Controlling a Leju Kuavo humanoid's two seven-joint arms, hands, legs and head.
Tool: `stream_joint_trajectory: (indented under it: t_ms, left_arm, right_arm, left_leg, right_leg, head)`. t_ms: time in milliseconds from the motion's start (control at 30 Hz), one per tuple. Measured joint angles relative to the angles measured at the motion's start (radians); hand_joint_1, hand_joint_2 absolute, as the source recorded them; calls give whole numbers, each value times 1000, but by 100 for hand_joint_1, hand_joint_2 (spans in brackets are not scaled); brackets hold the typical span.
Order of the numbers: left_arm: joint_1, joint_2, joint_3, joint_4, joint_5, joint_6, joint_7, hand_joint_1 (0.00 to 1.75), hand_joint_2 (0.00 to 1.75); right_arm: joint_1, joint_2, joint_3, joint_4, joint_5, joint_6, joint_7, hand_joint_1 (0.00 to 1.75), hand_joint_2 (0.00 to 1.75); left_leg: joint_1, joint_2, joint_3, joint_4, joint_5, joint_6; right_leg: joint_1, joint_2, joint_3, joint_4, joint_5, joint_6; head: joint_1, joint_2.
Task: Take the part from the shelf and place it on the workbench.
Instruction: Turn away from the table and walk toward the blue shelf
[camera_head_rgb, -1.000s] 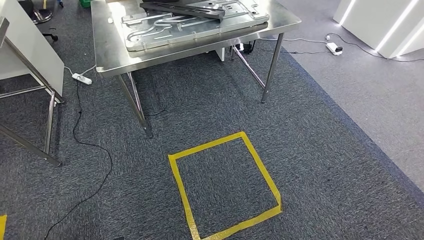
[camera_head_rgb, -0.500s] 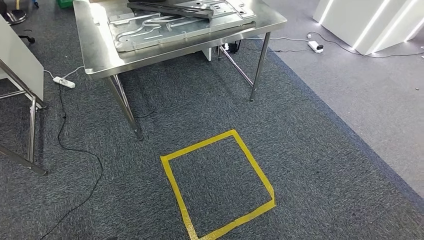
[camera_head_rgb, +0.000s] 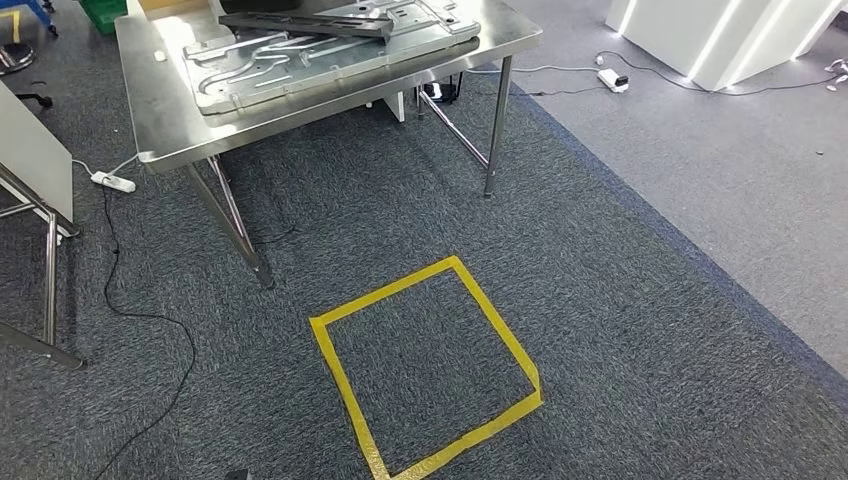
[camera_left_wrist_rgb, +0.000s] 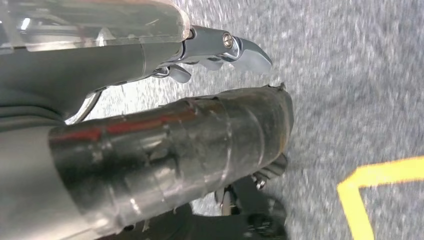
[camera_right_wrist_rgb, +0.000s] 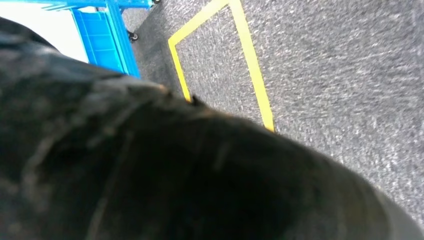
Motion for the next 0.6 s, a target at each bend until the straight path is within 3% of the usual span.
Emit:
stream_joint_trajectory:
  t_ms: [33, 67, 133, 200, 300, 367, 433, 500, 533, 567, 600]
  left_arm:
    - [1, -1, 1, 0, 4, -6, -1, 0, 0]
    - [1, -1, 2, 0, 7, -10, -1, 0, 0]
    - [2, -1, 5, 0, 12, -12, -3, 0, 0]
    - [0, 0, 8, 0, 13, -12, -5, 0, 0]
    - [-2, 0, 11, 0, 13, -12, -9, 0, 0]
    - [-2, 0, 12, 0, 14, -14, -10, 0, 0]
    - [-2, -1, 12, 0, 14, -17, -11, 0, 0]
    - [-1, -1, 12, 0, 14, -19, -12, 0, 0]
    - [-1, -1, 13, 0, 14, -20, -12, 0, 0]
    - [0, -1, 13, 0, 14, -21, -13, 0, 0]
    - [0, -2, 13, 0, 14, -22, -14, 0, 0]
  right_arm:
    - [0, 0, -1, 0, 1, 0, 0, 0, 0]
    - [0, 0, -3, 0, 2, 1, 0, 0, 0]
    - [0, 2, -4, 0, 4, 2, 0, 0, 0]
    - [0, 4, -5, 0, 5, 3, 0, 0, 0]
    - [0, 6, -10, 0, 7, 3, 0, 0, 0]
    - [1, 6, -12, 0, 8, 4, 0, 0, 0]
    - [1, 7, -13, 0, 10, 4, -1, 0, 0]
    - [1, 6, -16, 0, 11, 4, -1, 0, 0]
    - [1, 6, -18, 0, 12, 4, -1, 0, 0]
    - [2, 6, -19, 0, 12, 4, 0, 0, 0]
    - [2, 6, -21, 0, 12, 4, 0, 0, 0]
  left_leg:
    - [0, 0, -11, 22, 2, 0]
    - [0, 0, -3, 3, 25, 1]
    - [0, -5, 56, -124, 95, 8]
    - [-3, -14, 105, -234, 133, 17]
    - [-6, -15, 114, -260, 139, 29]
    - [-2, -8, 117, -271, 149, 42]
    - [0, 1, 117, -278, 155, 53]
    - [-2, 11, 115, -277, 155, 56]
    - [-2, 18, 115, -277, 154, 55]
    - [-2, 25, 116, -276, 153, 54]
    - [-1, 32, 117, -275, 151, 52]
  right_leg:
    - [1, 4, -1, 2, 0, 0]
    - [1, 9, -2, 4, -1, 0]
    - [2, 18, -1, 9, -2, 2]
    - [4, 25, -4, 13, -3, 10]
    - [4, 30, -8, 11, 1, 26]
    - [3, 24, -16, 33, -17, 35]
    - [1, 14, -57, 126, -74, 42]
    - [-1, 11, -113, 247, -126, 49]
    - [-2, 9, -126, 275, -129, 51]
    - [-3, 6, -122, 267, -113, 53]
    - [-5, -1, -99, 219, -81, 53]
  head:
    - [0, 0]
    - [0, 0]
    - [0, 0]
    - [0, 0]
    - [0, 0]
    - [1, 0]
    - [1, 0]
    - [2, 0]
    - [2, 0]
    - [2, 0]
    - [1, 0]
